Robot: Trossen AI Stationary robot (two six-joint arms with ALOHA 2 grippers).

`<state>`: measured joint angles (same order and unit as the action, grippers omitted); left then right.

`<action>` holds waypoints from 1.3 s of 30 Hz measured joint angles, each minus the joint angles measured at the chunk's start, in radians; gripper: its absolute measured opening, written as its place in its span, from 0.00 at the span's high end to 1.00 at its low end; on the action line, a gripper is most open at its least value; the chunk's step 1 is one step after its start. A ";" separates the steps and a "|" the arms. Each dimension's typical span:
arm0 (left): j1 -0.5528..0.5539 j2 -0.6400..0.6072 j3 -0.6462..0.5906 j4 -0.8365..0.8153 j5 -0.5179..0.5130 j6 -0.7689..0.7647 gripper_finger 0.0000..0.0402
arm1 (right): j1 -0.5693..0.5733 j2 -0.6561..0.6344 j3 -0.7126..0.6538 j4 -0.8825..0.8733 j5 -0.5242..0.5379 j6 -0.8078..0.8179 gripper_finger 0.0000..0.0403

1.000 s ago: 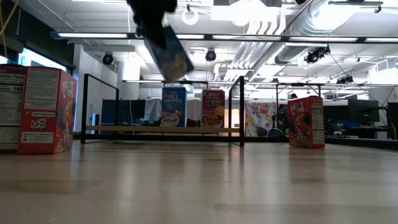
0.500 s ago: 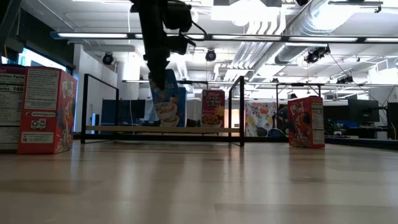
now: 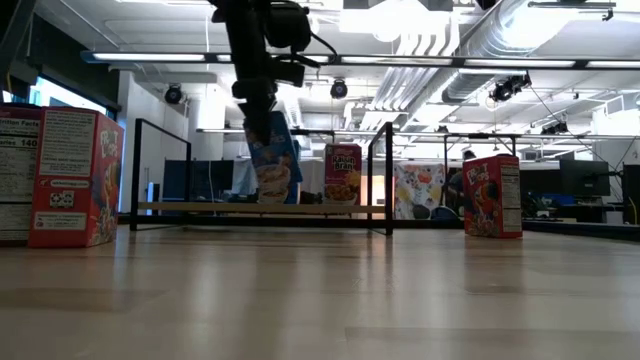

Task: Stack cereal on shelf
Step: Put the blue cereal box on the shelf aligned with the other blue cereal box

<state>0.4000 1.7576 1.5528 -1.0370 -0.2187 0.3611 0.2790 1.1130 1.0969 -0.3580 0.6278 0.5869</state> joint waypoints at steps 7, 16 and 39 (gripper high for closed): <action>0.004 0.016 -0.001 -0.011 0.023 0.016 0.69 | 0.000 0.000 0.001 0.002 0.008 0.019 1.00; 0.006 0.022 0.000 -0.009 -0.006 0.018 0.56 | 0.000 0.000 0.001 0.003 0.008 0.019 1.00; 0.005 0.022 0.078 0.029 -0.009 0.053 0.48 | 0.000 0.000 0.001 0.003 0.008 0.042 1.00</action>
<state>0.4053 1.7794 1.6305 -1.0078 -0.2280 0.4141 0.2790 1.1133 1.0977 -0.3548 0.6363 0.6292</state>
